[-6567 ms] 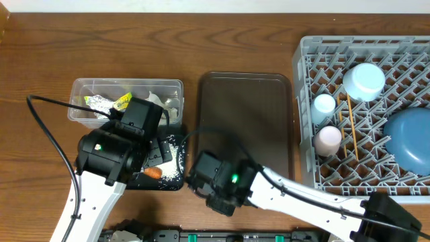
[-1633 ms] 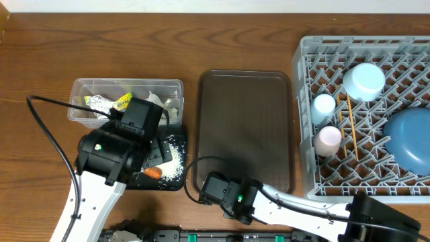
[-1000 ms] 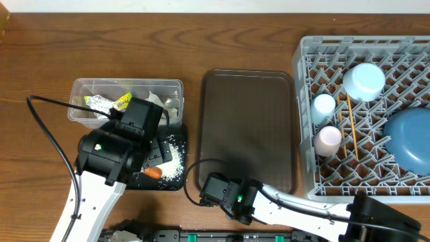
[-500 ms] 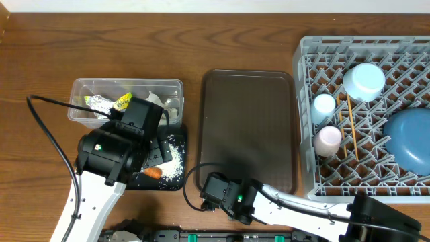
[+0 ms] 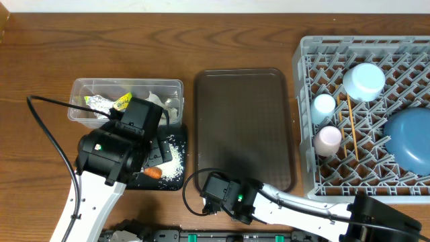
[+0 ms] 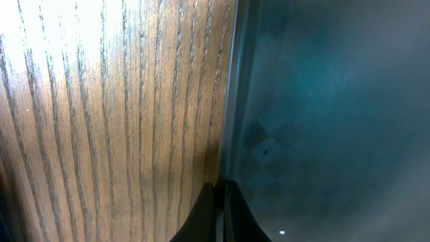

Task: Sort waste into correct bins and load items into the dishwasher rack

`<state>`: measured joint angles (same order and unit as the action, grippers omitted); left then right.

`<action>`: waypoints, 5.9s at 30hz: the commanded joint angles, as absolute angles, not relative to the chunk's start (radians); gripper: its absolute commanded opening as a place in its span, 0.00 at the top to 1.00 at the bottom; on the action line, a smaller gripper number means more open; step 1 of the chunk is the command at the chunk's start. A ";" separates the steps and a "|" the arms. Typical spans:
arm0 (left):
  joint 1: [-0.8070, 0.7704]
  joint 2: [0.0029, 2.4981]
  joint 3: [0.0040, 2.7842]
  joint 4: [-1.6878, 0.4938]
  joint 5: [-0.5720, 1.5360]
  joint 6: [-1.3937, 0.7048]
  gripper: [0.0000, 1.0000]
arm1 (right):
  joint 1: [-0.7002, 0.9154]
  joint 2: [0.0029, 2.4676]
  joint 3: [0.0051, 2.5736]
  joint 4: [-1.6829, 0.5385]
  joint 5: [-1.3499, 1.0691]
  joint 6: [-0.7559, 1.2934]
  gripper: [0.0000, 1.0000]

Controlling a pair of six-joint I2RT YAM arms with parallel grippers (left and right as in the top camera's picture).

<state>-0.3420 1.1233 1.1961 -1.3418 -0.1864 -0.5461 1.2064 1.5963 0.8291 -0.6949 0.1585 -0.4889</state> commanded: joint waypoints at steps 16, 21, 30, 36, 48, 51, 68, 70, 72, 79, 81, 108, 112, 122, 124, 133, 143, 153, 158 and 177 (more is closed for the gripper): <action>-0.337 1.123 1.195 -1.346 -0.191 -0.543 0.00 | 1.206 1.607 0.815 -0.693 0.096 -0.426 0.99; -0.337 1.123 1.195 -1.346 -0.191 -0.543 0.00 | 1.206 1.607 0.815 -0.689 0.097 -0.325 0.99; -0.337 1.123 1.195 -1.346 -0.191 -0.543 0.00 | 1.205 1.607 0.815 -0.697 0.097 -0.239 0.99; -0.337 1.123 1.195 -1.346 -0.191 -0.543 0.00 | 1.205 1.607 0.815 -0.703 0.097 -0.201 0.99; -0.337 1.123 1.195 -1.346 -0.191 -0.543 0.00 | 1.205 1.607 0.815 -0.709 0.097 -0.199 0.75; -0.337 1.123 1.195 -1.346 -0.191 -0.543 0.00 | 1.205 1.607 0.815 -0.709 0.097 -0.199 0.59; -0.337 1.123 1.195 -1.346 -0.191 -0.543 0.00 | 1.204 1.512 0.824 -0.714 0.035 -0.217 0.40; -0.337 1.123 1.195 -1.346 -0.191 -0.543 0.00 | 1.201 1.470 0.824 -0.719 0.036 -0.217 0.40; -0.337 1.123 1.195 -1.346 -0.191 -0.543 0.00 | 1.194 1.426 0.824 -0.722 0.036 -0.213 0.40; -0.337 1.123 1.195 -1.346 -0.191 -0.543 0.00 | 1.086 1.262 0.824 -0.720 0.036 -0.137 0.35; -0.337 1.123 1.195 -1.346 -0.191 -0.543 0.00 | 1.043 1.229 0.824 -0.711 0.037 -0.108 0.07; -0.337 1.123 1.195 -1.346 -0.191 -0.543 0.00 | 0.921 1.178 0.823 -0.710 0.041 -0.094 0.01; -0.337 1.123 1.195 -1.346 -0.191 -0.543 0.00 | 0.921 1.178 0.823 -0.717 0.052 -0.094 0.01; -0.337 1.123 1.195 -1.346 -0.191 -0.543 0.00 | 0.921 1.178 0.823 -0.722 0.094 -0.094 0.01; -0.337 1.123 1.195 -1.346 -0.191 -0.543 0.00 | 0.921 1.178 0.823 -0.722 0.094 -0.094 0.01; -0.337 1.123 1.195 -1.346 -0.191 -0.543 0.00 | 0.921 1.178 0.823 -0.722 0.094 -0.094 0.01; -0.337 1.123 1.195 -1.346 -0.191 -0.543 0.00 | 0.921 1.178 0.823 -0.671 0.113 -0.110 0.01; -0.337 1.123 1.195 -1.346 -0.191 -0.543 0.00 | 0.921 1.161 0.823 -0.263 0.113 -0.111 0.01; -0.337 1.123 1.195 -1.346 -0.191 -0.543 0.00 | 0.909 1.034 0.823 -0.155 0.125 -0.198 0.01; -0.337 1.123 1.195 -1.346 -0.191 -0.543 0.00 | 0.176 0.399 0.820 -0.226 -0.217 -0.134 0.01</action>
<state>-0.3420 1.1233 1.1961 -1.3418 -0.1864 -0.5461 0.2600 0.4332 0.8219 -0.1970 -0.1211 -0.1566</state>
